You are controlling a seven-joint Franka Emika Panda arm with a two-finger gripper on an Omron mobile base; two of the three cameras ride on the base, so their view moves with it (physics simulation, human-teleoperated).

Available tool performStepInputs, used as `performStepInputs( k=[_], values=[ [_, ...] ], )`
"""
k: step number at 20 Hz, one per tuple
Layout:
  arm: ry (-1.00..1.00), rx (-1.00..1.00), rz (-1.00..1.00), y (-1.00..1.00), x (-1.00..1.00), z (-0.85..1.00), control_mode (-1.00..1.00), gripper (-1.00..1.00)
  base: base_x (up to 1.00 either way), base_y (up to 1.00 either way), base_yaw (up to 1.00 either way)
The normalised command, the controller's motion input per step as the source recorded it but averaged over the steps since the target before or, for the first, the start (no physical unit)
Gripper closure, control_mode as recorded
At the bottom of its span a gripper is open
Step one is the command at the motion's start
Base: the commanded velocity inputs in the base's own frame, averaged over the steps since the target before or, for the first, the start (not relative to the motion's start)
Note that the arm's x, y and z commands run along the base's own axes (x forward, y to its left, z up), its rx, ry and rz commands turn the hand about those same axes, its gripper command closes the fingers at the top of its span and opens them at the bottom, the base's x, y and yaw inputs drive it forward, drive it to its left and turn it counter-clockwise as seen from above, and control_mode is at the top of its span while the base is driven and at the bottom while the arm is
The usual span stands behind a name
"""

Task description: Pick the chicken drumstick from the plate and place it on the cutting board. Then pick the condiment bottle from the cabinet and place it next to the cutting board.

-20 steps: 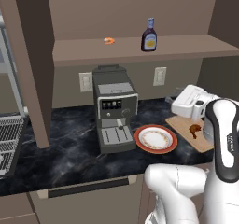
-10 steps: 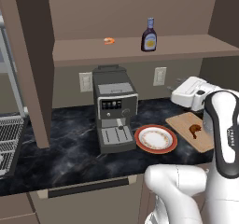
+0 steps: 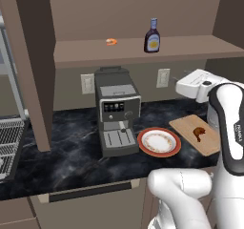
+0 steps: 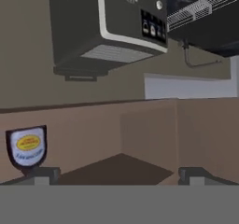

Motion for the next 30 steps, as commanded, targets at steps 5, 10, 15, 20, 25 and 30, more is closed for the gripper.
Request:
performStepInputs(
  k=[5, 10, 15, 20, 25, 30],
  values=[
    [0.00, 0.05, -0.02, 0.00, 0.00, 0.34, -1.00, -1.00, 0.00, 0.00, 0.00],
    [0.00, 0.03, -0.02, 0.00, 0.00, 0.33, -1.00, -1.00, 0.00, 0.00, 0.00],
    [0.00, 0.00, -0.02, 0.00, 0.00, 0.28, -1.00, -1.00, 0.00, 0.00, 0.00],
    [0.00, 0.00, -0.03, 0.00, 0.00, 0.28, -1.00, -1.00, 0.00, 0.00, 0.00],
    [0.00, 0.00, -0.04, 0.00, 0.00, 0.32, -1.00, -1.00, 0.00, 0.00, 0.00],
    [0.00, 0.00, -0.04, 0.00, 0.00, 0.27, -1.00, -1.00, 0.00, 0.00, 0.00]
  ],
)
